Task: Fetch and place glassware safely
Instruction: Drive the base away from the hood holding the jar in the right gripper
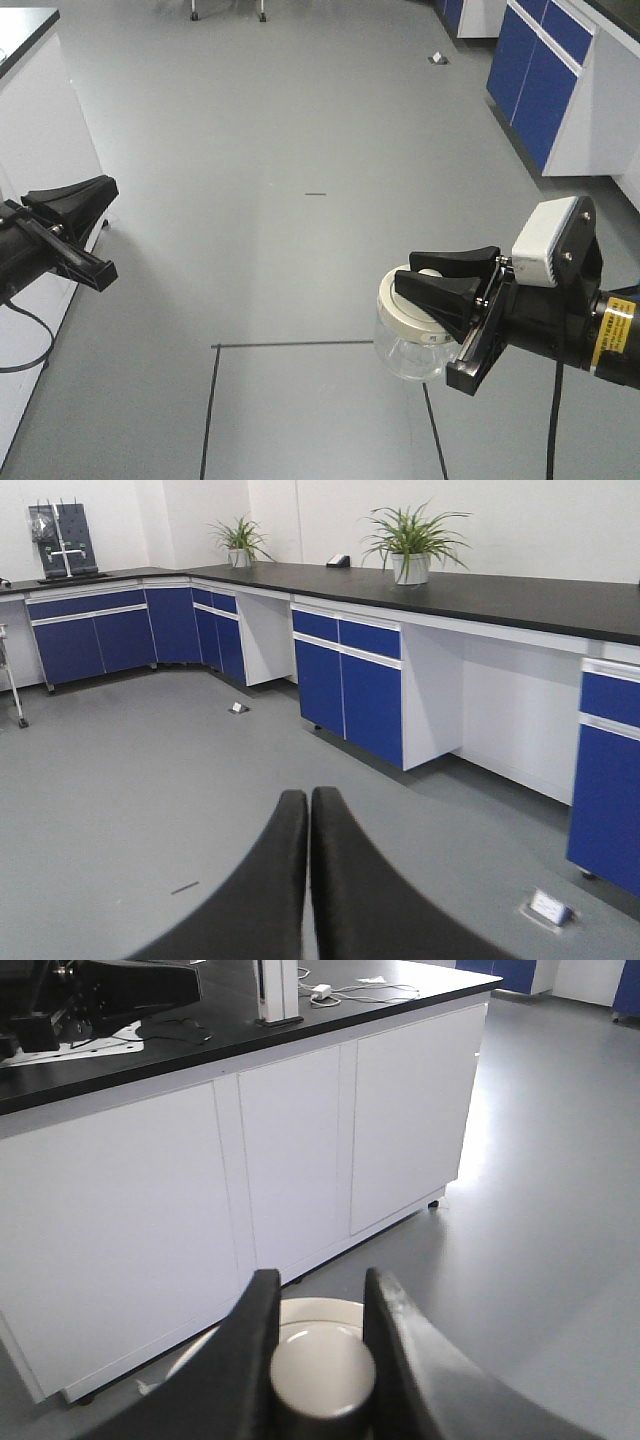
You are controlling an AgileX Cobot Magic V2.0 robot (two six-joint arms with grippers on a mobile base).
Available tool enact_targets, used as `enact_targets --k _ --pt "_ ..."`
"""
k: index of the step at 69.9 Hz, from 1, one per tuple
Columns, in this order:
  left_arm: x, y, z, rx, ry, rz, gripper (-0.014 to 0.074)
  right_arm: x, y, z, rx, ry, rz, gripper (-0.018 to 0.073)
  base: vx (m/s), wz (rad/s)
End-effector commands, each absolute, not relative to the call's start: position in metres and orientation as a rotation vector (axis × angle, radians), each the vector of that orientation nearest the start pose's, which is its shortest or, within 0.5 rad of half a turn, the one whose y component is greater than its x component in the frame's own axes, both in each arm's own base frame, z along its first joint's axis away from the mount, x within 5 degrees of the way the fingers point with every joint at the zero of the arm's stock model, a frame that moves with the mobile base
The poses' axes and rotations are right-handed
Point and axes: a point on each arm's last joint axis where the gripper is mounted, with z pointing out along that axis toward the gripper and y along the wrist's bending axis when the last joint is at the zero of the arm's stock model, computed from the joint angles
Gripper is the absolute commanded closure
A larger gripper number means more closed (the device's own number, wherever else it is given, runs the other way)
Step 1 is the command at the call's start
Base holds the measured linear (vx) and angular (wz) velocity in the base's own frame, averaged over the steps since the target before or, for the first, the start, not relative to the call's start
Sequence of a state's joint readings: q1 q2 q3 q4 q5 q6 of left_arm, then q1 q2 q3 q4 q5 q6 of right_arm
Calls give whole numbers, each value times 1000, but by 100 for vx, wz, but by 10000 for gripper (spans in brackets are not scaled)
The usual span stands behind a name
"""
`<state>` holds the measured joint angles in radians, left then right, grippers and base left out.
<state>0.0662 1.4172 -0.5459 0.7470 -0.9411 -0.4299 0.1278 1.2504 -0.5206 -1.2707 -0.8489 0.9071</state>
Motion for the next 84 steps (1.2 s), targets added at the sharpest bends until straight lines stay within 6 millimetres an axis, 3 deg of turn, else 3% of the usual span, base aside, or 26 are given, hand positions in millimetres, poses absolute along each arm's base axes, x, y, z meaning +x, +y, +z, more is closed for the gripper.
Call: enact_targets --k 1,84 --pt "266 -33 266 430 1404 -370 603 212 94 270 -802 1540 723 559 57 3" --pt "266 -33 266 430 1404 -370 603 212 94 270 -801 1543 720 560 60 0"
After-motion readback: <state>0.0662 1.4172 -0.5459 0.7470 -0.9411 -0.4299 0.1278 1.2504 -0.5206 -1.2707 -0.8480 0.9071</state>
